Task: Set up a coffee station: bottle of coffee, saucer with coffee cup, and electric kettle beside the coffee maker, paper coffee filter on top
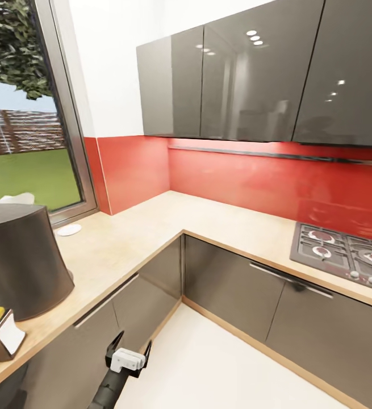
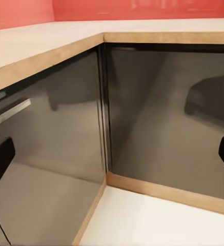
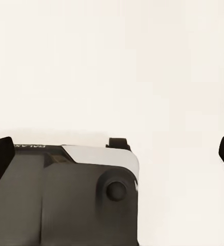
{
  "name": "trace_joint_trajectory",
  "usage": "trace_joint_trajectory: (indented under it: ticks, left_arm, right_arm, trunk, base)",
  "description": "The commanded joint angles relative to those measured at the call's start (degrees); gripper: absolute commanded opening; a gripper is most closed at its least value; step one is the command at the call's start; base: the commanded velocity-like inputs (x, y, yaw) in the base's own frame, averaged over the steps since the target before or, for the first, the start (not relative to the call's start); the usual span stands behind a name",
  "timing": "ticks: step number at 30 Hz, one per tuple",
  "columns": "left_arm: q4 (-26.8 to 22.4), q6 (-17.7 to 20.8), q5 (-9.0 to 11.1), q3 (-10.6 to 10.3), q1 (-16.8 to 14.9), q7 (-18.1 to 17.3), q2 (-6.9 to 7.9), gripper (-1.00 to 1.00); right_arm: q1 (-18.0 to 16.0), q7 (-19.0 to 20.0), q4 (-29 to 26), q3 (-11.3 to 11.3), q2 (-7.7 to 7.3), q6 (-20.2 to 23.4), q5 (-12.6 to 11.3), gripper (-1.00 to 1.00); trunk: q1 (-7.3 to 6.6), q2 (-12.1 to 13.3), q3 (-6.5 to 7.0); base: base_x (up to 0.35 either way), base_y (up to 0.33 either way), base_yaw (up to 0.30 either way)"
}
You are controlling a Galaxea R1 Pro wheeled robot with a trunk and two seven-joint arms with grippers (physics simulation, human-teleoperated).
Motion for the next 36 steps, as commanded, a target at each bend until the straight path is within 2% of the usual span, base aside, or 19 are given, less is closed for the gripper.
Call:
trace_joint_trajectory:
  ticks: [1,8,10,12,13,17,20,22,24,26,27,30,32,36]
  left_arm:
    - [-0.02,-0.15,-0.32,0.16,-0.04,-0.13,-0.05,1.0]
    - [0.06,-0.13,-0.22,0.15,-0.01,-0.13,-0.06,1.0]
    - [1.42,-0.13,-0.2,0.26,-0.03,-0.11,0.01,1.0]
    - [7.99,-0.16,-0.35,0.5,-0.01,1.53,0.44,1.0]
    - [19.89,-0.28,-0.51,0.47,0.44,8.35,3.11,1.0]
    - [28.39,-0.15,-0.51,0.43,1.84,14.26,5.65,1.0]
    - [34.4,0.35,-0.45,0.5,2.36,17.43,6.2,1.0]
    - [39.82,1.7,-0.26,0.57,2.5,21.43,6.38,1.0]
    - [43.18,4.91,-0.1,0.58,2.5,24.49,6.42,1.0]
    - [44.8,10.23,0.13,0.62,2.53,26.88,6.44,1.0]
    - [45.23,14.53,0.41,0.68,2.56,27.95,6.41,1.0]
    - [45.53,24.07,0.99,0.75,2.59,29.07,6.4,1.0]
    - [45.6,27.54,1.09,0.76,2.59,29.26,6.42,1.0]
    - [46.57,30.91,1.18,0.77,3.62,29.19,6.47,1.0]
  right_arm:
    - [-0.07,-0.24,0.04,0.48,-0.01,-0.15,-0.52,1.0]
    - [-0.04,-0.17,0.2,0.96,-0.02,-0.23,-0.2,1.0]
    - [-0.03,-0.2,0.21,0.99,-0.02,-0.24,-0.18,1.0]
    - [-0.04,-0.22,0.21,1.0,-0.02,-0.24,-0.17,1.0]
    - [-0.03,-0.23,0.21,1.0,-0.02,-0.24,-0.17,1.0]
    - [-0.03,-0.13,0.21,1.0,-0.02,-0.24,-0.16,1.0]
    - [-0.02,-0.11,0.15,0.94,-0.02,-0.24,-0.21,1.0]
    - [-0.01,-0.09,0.13,0.89,-0.07,-0.24,-0.22,1.0]
    - [-0.02,-0.12,0.13,0.91,-0.1,-0.24,-0.23,1.0]
    - [-0.02,-0.18,0.13,0.91,-0.12,-0.24,-0.19,1.0]
    - [-0.02,-0.21,0.16,0.91,-0.19,-0.24,-0.18,1.0]
    - [-0.02,-0.24,0.19,0.93,-0.27,-0.24,-0.17,1.0]
    - [-0.05,-0.28,0.2,0.92,-0.28,-0.24,-0.17,1.0]
    - [-0.03,-0.28,0.21,0.92,-0.89,-0.16,-0.16,1.0]
  trunk:
    - [0.04,-0.13,-0.13]
    - [0.04,-0.13,-0.13]
    - [0.04,-0.13,-0.13]
    - [0.04,-0.13,-0.13]
    - [0.04,-0.13,-0.13]
    - [0.04,-0.13,-0.13]
    - [0.04,-0.13,-0.13]
    - [0.04,-0.13,-0.13]
    - [0.04,-0.13,-0.13]
    - [0.04,-0.13,-0.15]
    - [0.04,-0.13,-0.17]
    - [0.04,-0.13,-0.27]
    - [0.04,-0.13,-0.34]
    - [0.04,-0.13,-0.5]
  base:
    - [0.012,-0.271,0.0]
    - [0.003,-0.273,0.0]
    - [0.0,-0.274,0.0]
    - [0.0,-0.274,0.0]
    - [0.0,-0.274,0.0]
    - [0.0,-0.274,0.0]
    - [0.021,-0.274,0.0]
    - [0.116,-0.268,0.0]
    - [0.145,-0.264,0.0]
    - [0.175,-0.24,0.065]
    - [0.194,-0.194,0.159]
    - [0.156,-0.115,0.205]
    - [0.06,-0.032,0.23]
    - [0.015,-0.008,0.237]
